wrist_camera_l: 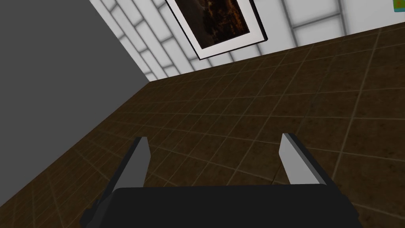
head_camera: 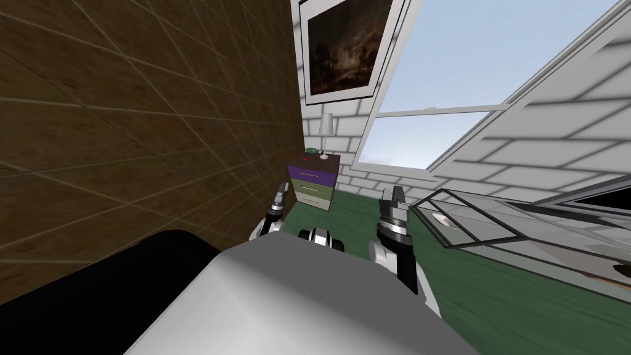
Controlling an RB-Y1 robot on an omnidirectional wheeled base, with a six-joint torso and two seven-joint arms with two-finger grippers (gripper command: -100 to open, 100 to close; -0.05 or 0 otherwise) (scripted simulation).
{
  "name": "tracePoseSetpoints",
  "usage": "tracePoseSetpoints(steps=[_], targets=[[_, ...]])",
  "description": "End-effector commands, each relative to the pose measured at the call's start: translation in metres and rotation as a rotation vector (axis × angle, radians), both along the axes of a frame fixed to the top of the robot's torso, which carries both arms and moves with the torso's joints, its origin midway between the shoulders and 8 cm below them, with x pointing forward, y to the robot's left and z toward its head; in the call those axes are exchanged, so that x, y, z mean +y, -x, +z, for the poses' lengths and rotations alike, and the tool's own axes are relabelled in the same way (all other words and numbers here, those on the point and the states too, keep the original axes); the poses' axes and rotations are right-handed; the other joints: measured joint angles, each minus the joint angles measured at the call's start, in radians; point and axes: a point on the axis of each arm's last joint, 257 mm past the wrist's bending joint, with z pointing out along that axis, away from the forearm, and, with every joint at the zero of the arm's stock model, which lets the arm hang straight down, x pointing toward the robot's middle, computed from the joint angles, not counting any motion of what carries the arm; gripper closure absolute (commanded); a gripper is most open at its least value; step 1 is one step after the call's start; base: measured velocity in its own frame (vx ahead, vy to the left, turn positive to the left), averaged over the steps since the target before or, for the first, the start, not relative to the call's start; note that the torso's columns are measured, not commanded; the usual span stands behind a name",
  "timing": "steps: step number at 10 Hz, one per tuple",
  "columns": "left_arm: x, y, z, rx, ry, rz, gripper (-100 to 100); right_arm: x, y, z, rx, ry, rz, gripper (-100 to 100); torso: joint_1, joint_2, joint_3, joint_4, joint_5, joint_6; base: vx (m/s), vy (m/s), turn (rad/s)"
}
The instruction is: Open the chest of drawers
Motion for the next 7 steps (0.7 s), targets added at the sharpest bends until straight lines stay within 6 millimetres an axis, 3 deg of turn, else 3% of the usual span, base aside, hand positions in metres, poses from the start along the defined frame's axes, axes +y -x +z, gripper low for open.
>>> tracePoseSetpoints(steps=[1, 7], targets=[[0.004, 0.001, -0.014, -0.014, -0.015, 0.01, -100, 0.0, 0.0, 0.0, 0.0, 0.0, 0.0, 0, 0.0, -0.001, -0.001, 0.0, 0.0, 0.0, 0.153, -0.03, -0.045], [0.014, 0.0, -0.051, 0.014, -0.023, 0.029, -100, 0.0, 0.0, 0.0, 0.0, 0.0, 0.0, 0, 0.0, -0.003, -0.002, -0.001, 0.0, 0.0, 0.096, -0.033, -0.022]])
